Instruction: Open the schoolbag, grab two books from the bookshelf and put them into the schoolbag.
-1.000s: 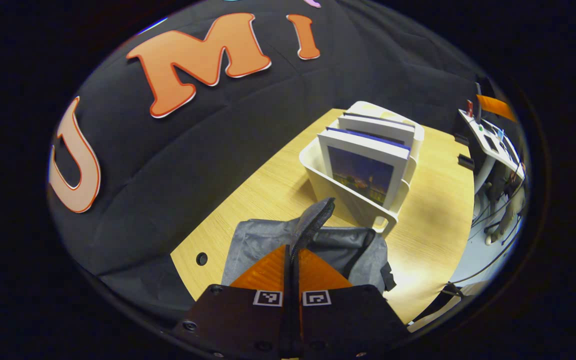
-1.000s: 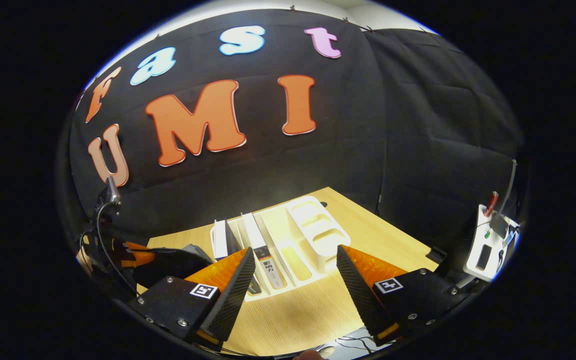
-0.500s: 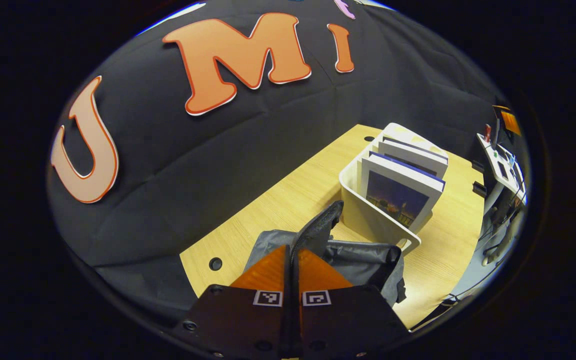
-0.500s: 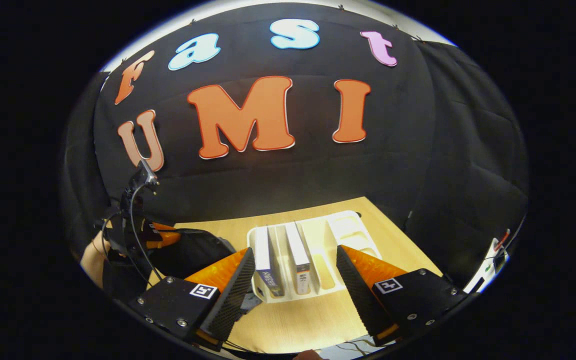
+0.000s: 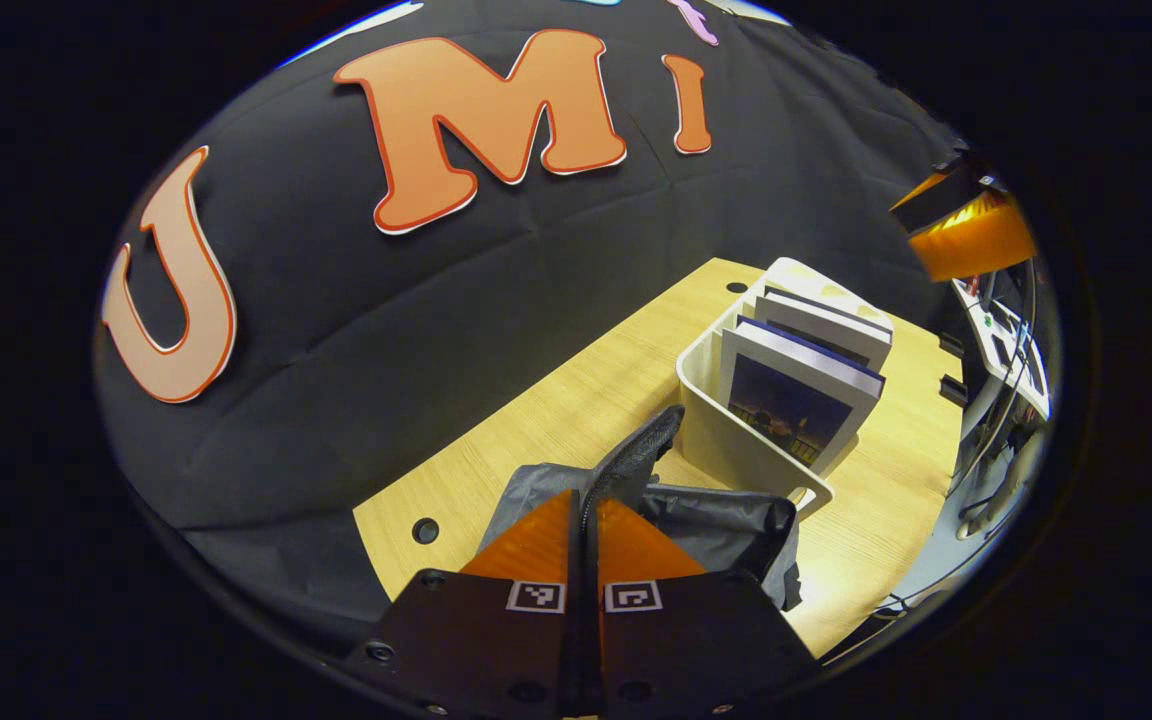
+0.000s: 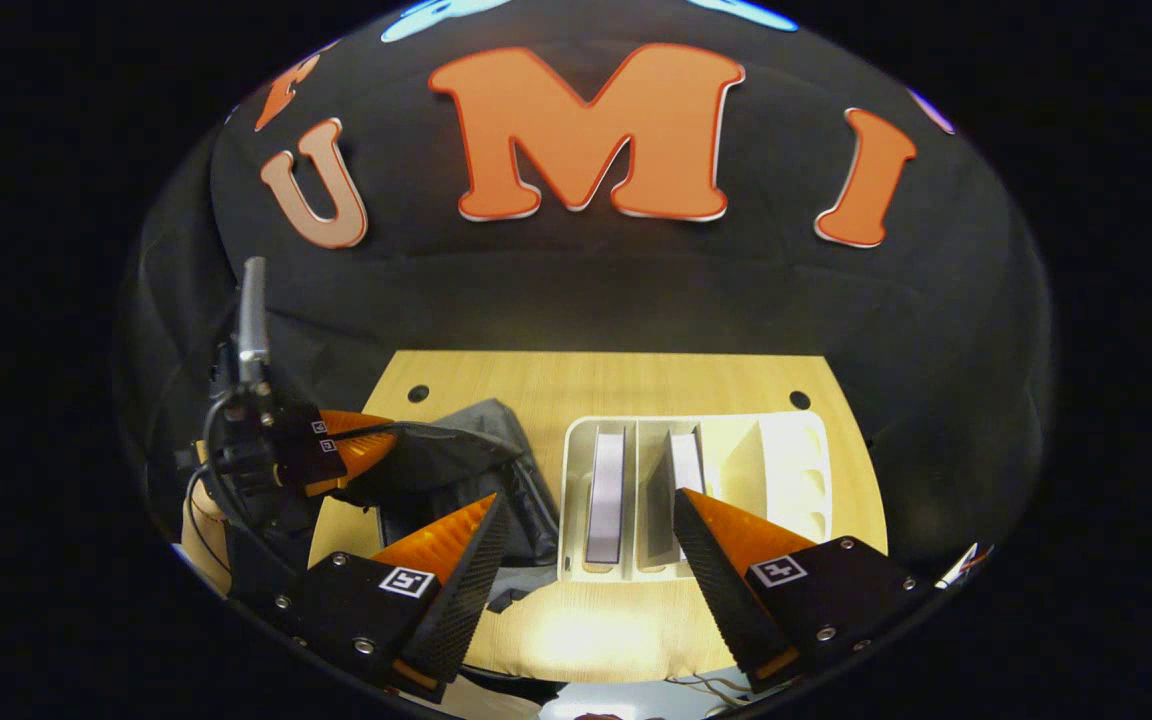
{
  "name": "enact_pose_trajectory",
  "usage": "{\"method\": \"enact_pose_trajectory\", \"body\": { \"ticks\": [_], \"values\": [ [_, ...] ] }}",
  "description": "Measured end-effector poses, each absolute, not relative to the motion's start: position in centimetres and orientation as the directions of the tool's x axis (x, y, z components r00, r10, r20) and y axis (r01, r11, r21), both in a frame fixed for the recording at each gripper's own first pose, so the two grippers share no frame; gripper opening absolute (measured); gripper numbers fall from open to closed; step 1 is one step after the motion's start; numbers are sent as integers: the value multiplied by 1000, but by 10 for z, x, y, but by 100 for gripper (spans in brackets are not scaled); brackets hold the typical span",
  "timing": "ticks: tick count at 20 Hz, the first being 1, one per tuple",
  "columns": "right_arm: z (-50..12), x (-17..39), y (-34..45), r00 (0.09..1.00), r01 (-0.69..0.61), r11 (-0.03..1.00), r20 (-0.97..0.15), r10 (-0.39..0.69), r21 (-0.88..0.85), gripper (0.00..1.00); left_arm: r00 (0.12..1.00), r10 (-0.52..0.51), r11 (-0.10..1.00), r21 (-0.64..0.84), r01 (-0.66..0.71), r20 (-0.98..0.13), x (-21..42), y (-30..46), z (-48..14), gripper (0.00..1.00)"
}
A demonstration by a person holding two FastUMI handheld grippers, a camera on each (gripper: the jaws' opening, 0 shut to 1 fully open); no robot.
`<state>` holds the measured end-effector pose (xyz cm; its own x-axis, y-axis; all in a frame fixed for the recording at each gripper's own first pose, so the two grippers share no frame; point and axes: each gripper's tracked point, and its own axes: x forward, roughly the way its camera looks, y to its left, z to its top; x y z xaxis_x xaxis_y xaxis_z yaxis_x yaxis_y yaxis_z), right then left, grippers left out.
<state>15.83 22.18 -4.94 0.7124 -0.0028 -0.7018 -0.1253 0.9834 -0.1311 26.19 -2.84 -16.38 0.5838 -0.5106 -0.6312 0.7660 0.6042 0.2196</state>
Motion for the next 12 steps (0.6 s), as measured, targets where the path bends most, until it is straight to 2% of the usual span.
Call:
{"method": "enact_pose_trajectory", "body": {
  "ticks": [4,12],
  "values": [
    [-97,176,229,563,-135,983,-826,-27,-124,99,590,-504,618,214,756,-630,264,-26,-165,1],
    [-158,214,211,393,-97,979,-910,-129,-180,99,590,-504,641,184,745,-631,267,-19,-169,1]
  ]
}}
